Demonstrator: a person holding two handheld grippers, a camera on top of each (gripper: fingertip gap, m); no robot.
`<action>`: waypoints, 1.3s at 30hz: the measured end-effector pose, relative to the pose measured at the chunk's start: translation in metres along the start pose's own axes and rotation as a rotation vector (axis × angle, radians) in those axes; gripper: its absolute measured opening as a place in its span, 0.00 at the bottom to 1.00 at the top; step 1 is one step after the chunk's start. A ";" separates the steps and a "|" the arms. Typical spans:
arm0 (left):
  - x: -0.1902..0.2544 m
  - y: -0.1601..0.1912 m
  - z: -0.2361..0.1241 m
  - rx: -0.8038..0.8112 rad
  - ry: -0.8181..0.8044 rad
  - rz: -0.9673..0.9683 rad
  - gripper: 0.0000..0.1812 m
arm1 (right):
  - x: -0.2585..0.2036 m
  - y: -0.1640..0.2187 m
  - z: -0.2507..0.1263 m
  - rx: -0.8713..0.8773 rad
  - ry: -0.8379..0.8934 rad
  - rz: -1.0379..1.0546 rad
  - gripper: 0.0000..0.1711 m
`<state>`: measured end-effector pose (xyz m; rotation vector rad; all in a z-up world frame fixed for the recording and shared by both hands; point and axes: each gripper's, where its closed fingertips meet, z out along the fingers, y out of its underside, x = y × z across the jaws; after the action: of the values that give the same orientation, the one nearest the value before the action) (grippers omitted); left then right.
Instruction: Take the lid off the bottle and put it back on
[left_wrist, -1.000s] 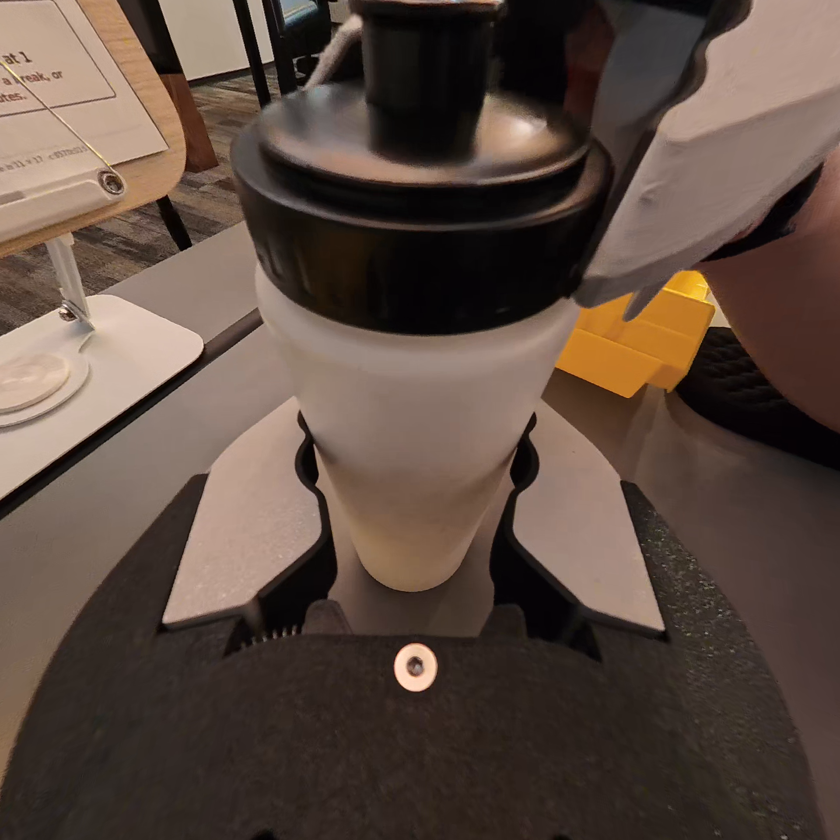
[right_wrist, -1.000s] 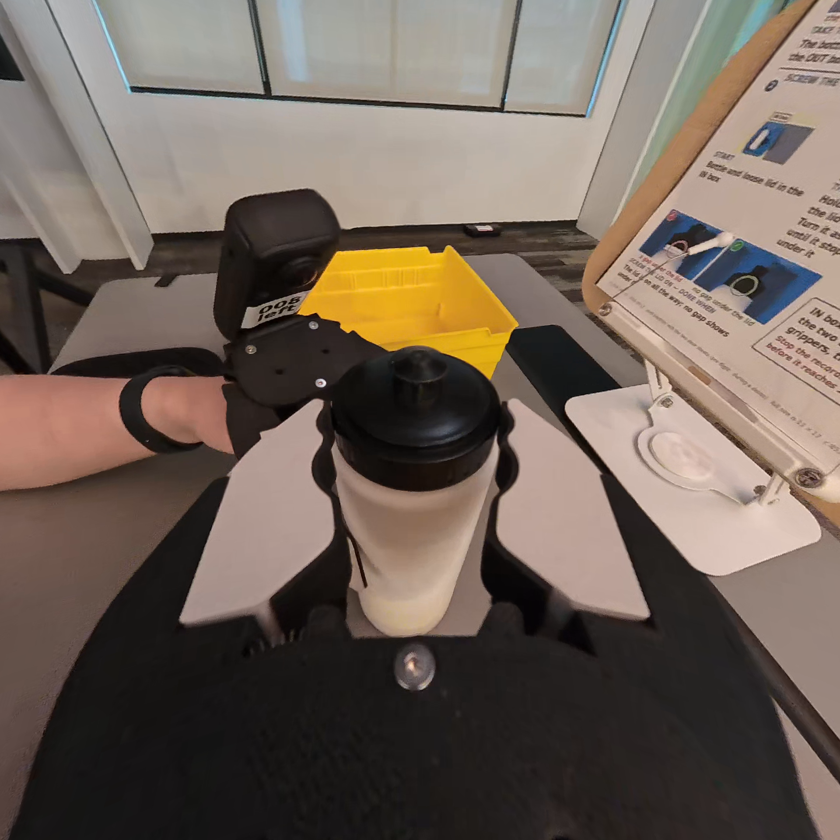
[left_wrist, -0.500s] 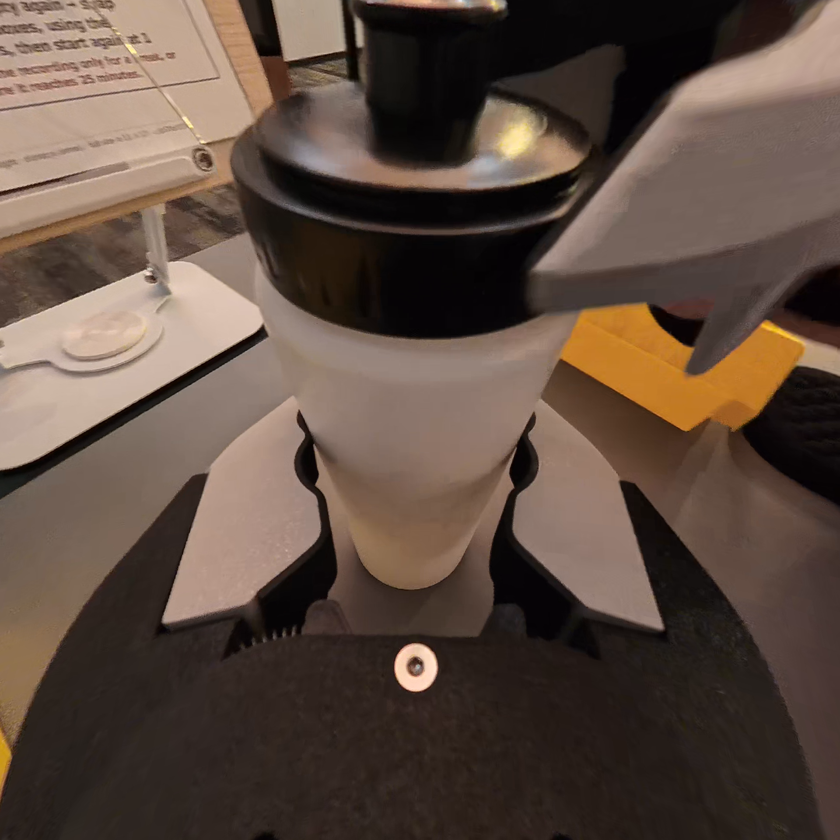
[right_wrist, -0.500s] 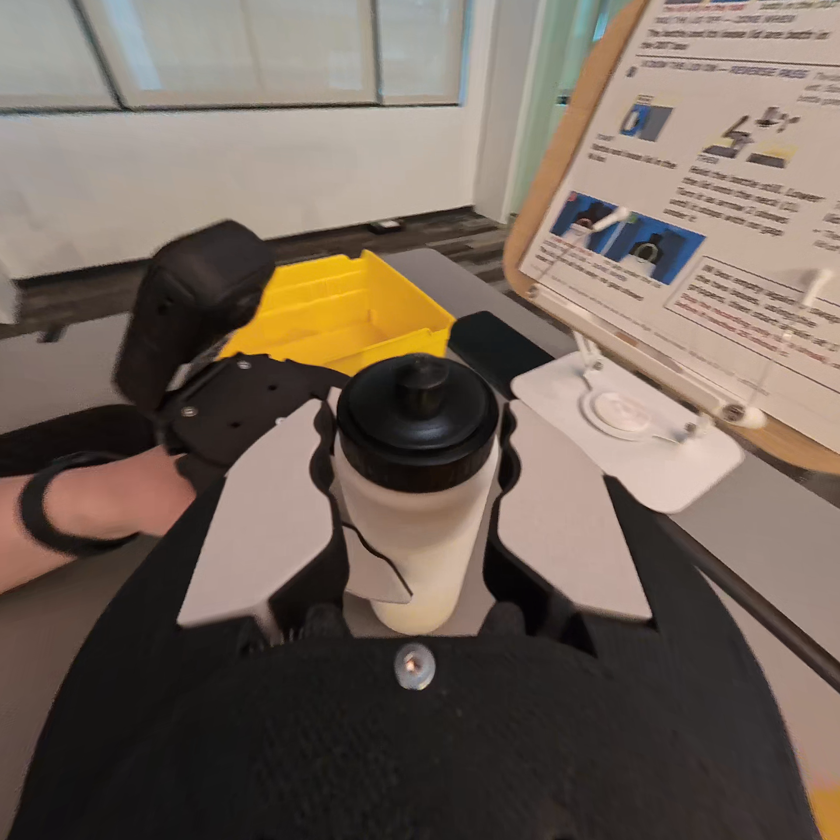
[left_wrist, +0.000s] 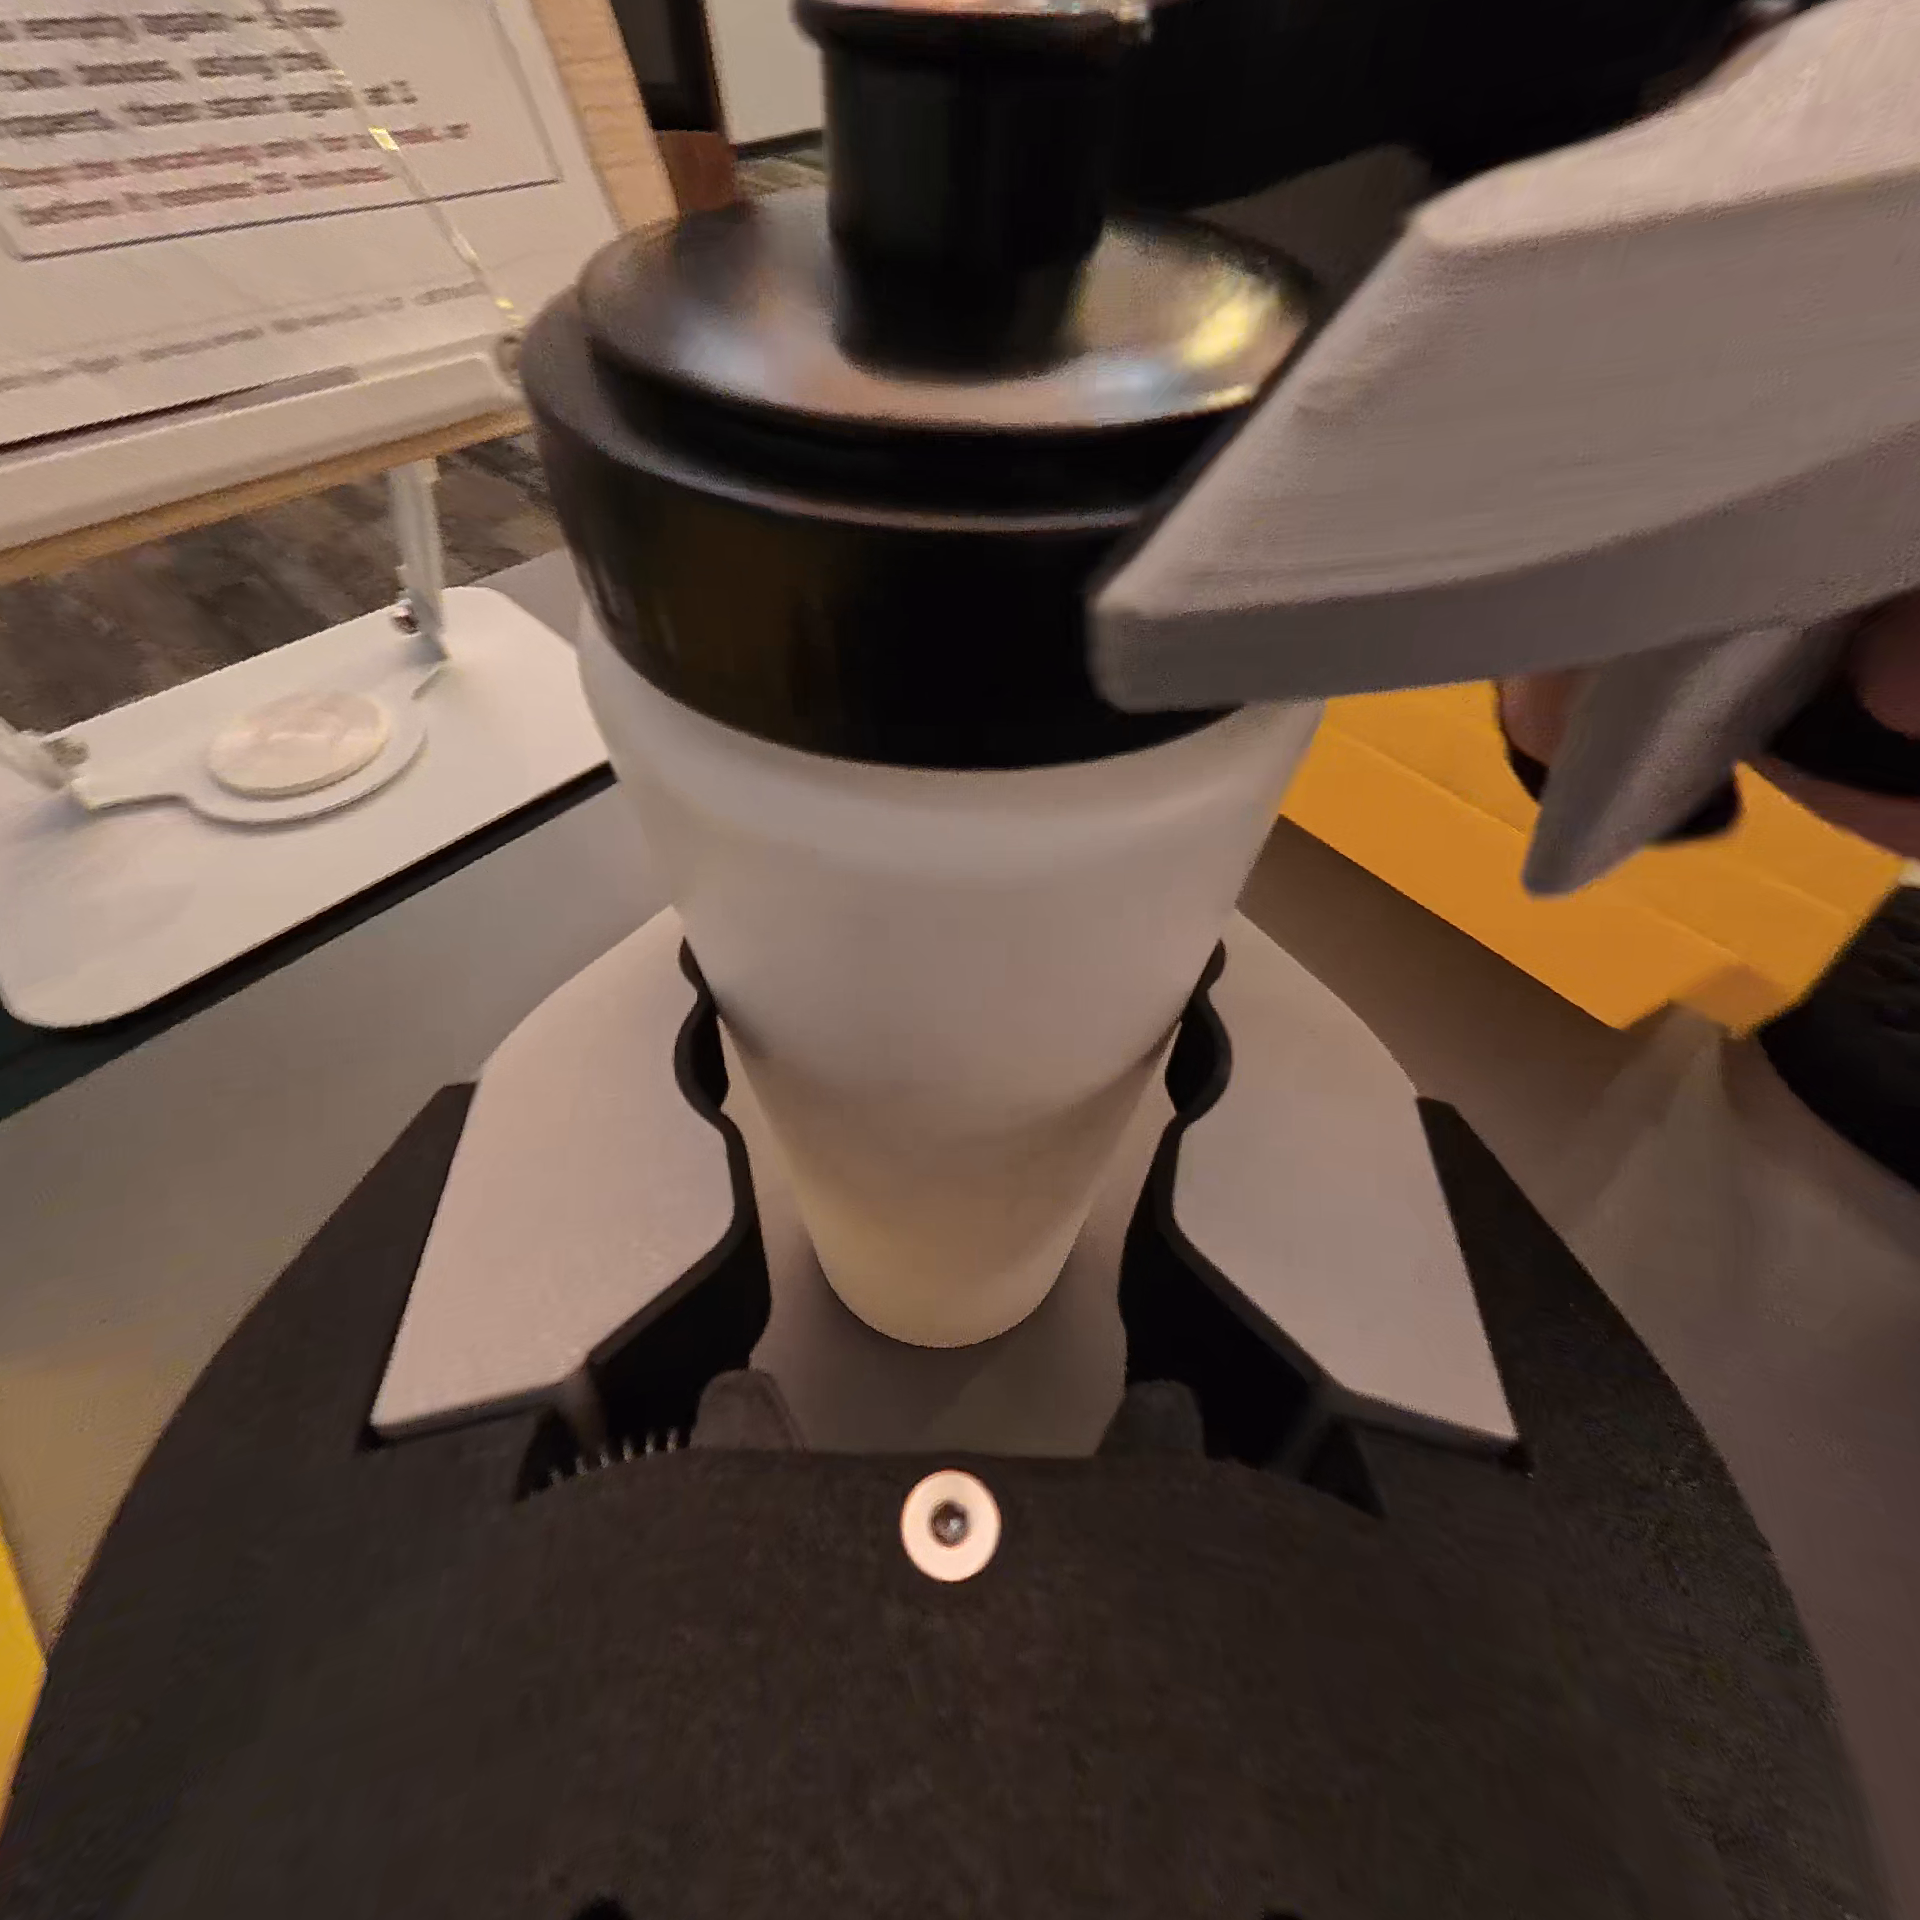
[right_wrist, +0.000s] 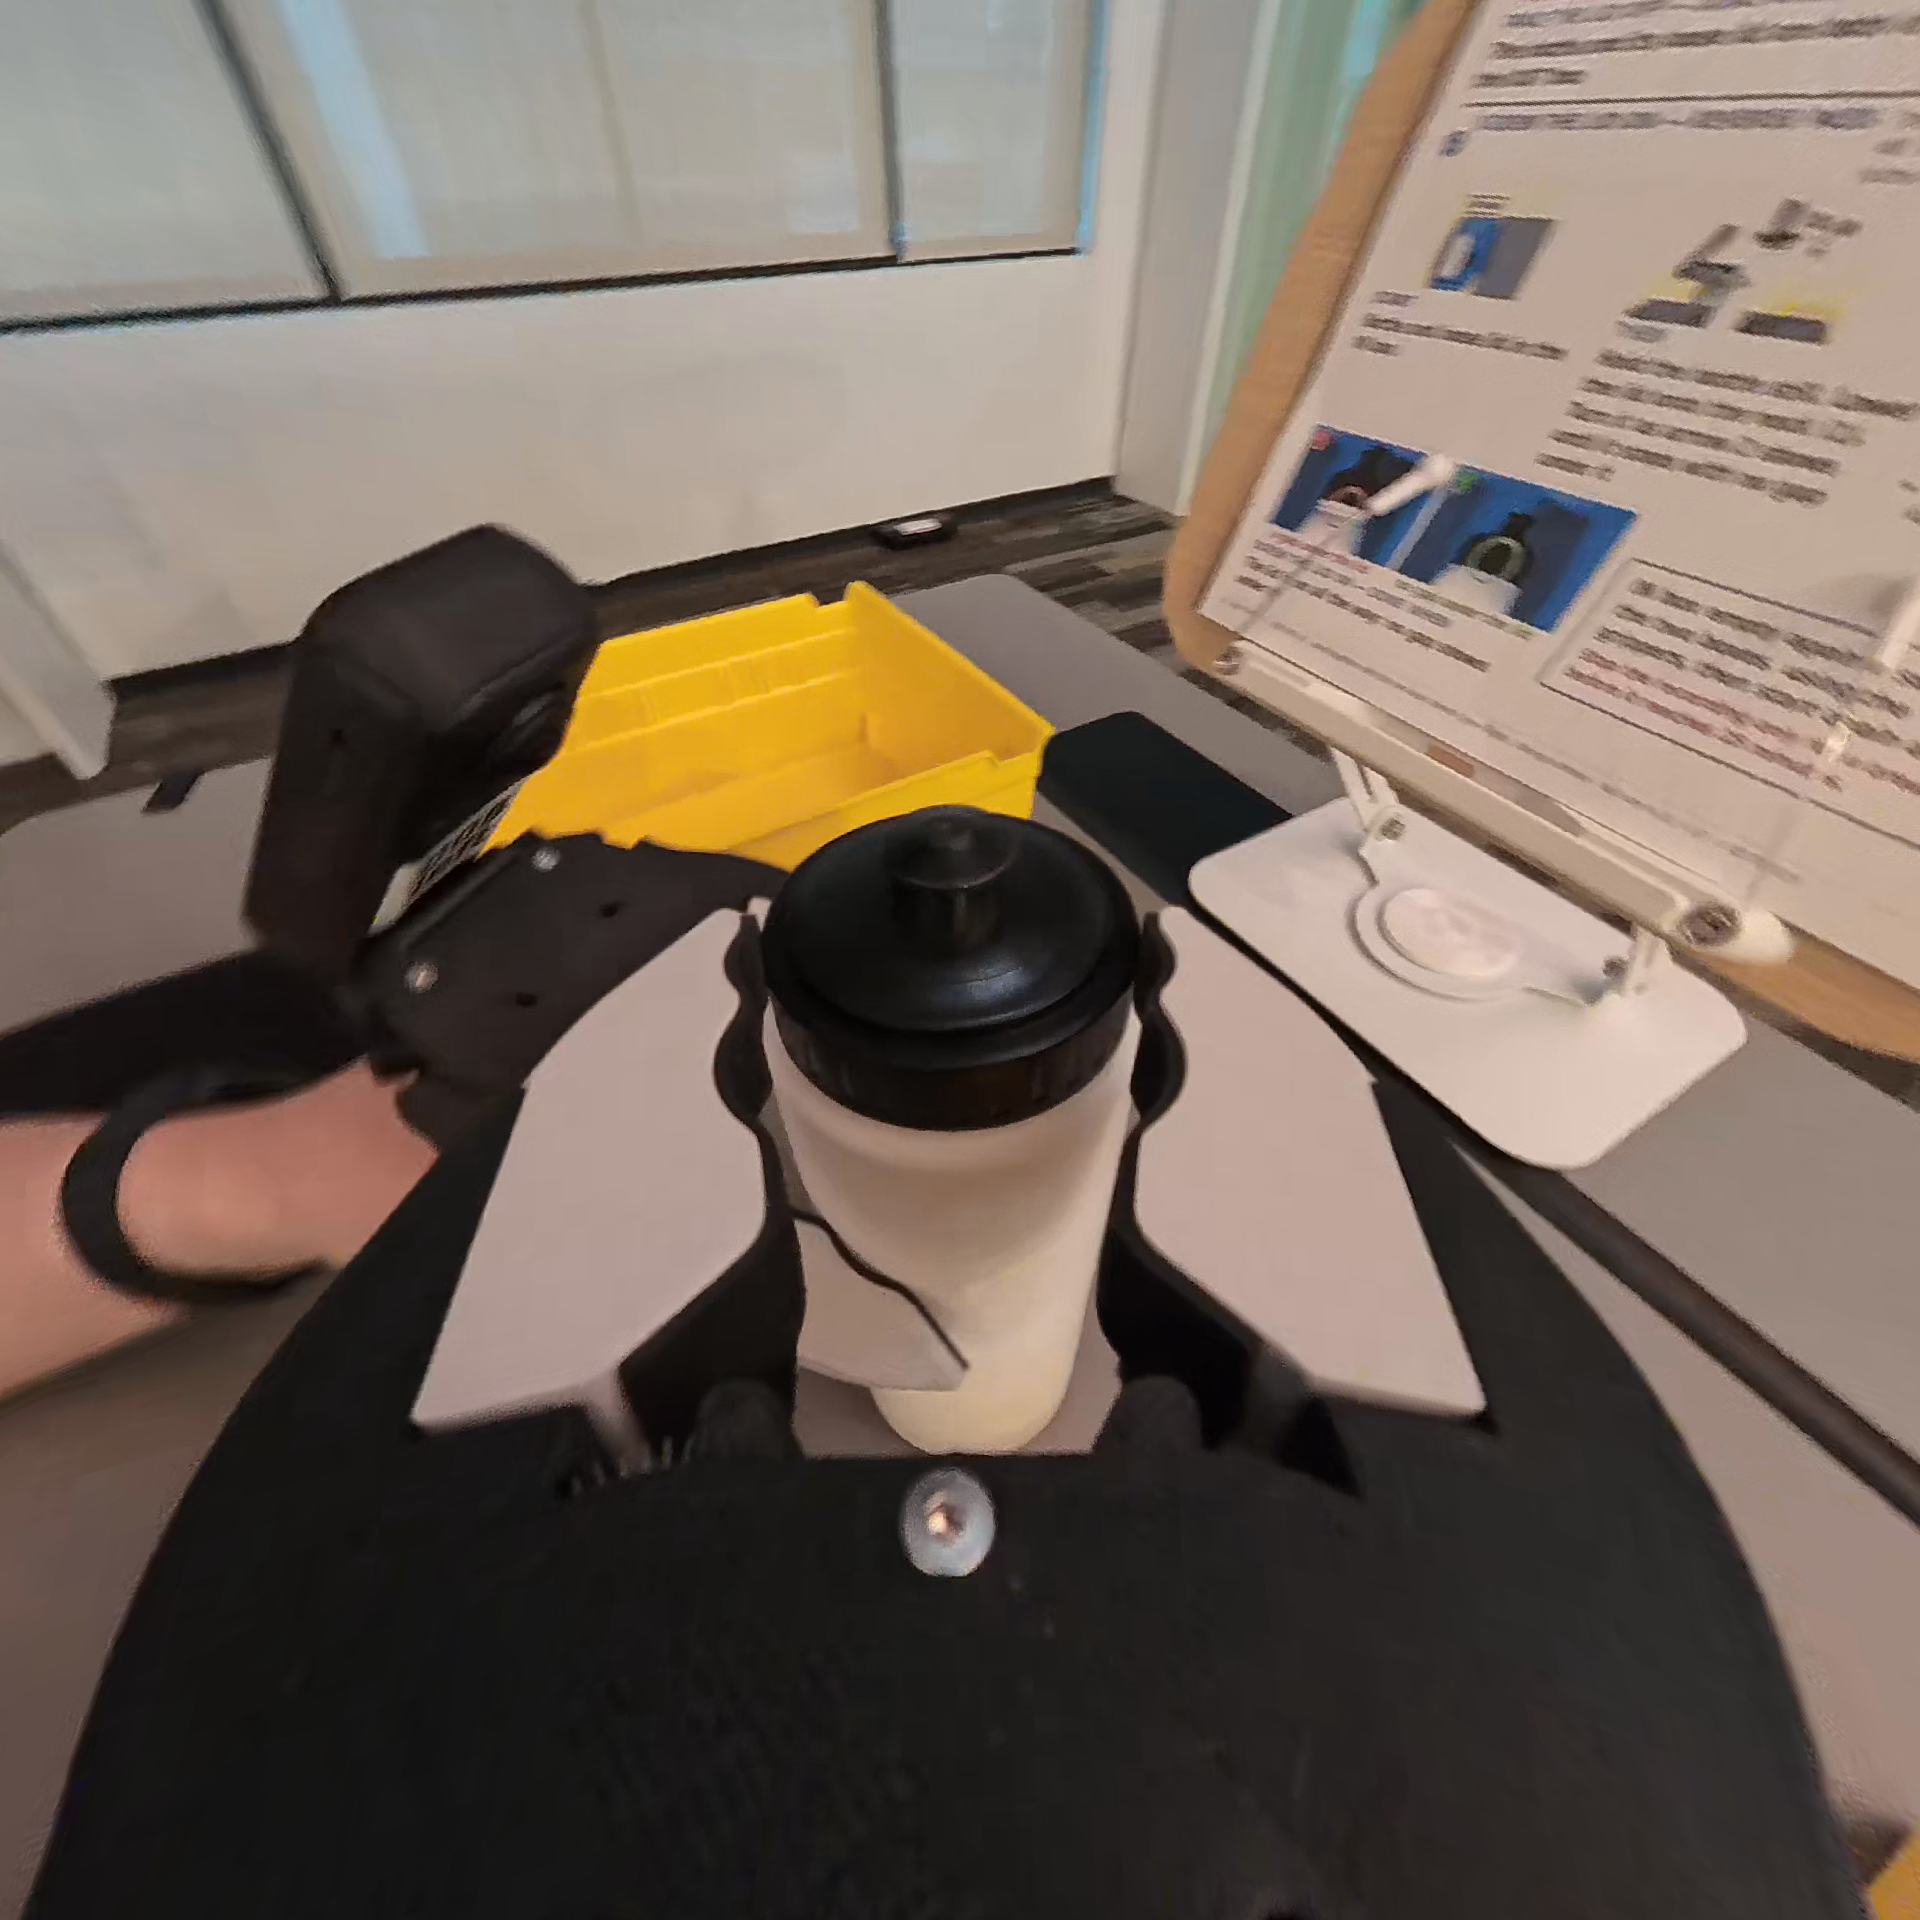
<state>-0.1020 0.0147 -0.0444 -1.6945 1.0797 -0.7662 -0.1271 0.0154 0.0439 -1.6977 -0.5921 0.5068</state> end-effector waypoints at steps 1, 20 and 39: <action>-0.002 0.000 0.000 0.002 -0.039 -0.011 0.47 | 0.001 0.000 0.001 0.002 0.052 0.023 0.41; 0.011 0.000 0.002 -0.003 0.061 0.016 0.47 | -0.004 0.005 -0.009 -0.033 -0.152 -0.137 0.40; 0.018 -0.001 -0.001 -0.009 0.149 -0.041 0.47 | 0.003 -0.005 -0.009 0.061 -0.194 0.106 0.43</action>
<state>-0.0952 -0.0018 -0.0425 -1.6931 1.1542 -0.9271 -0.1201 0.0117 0.0508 -1.6392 -0.6213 0.7645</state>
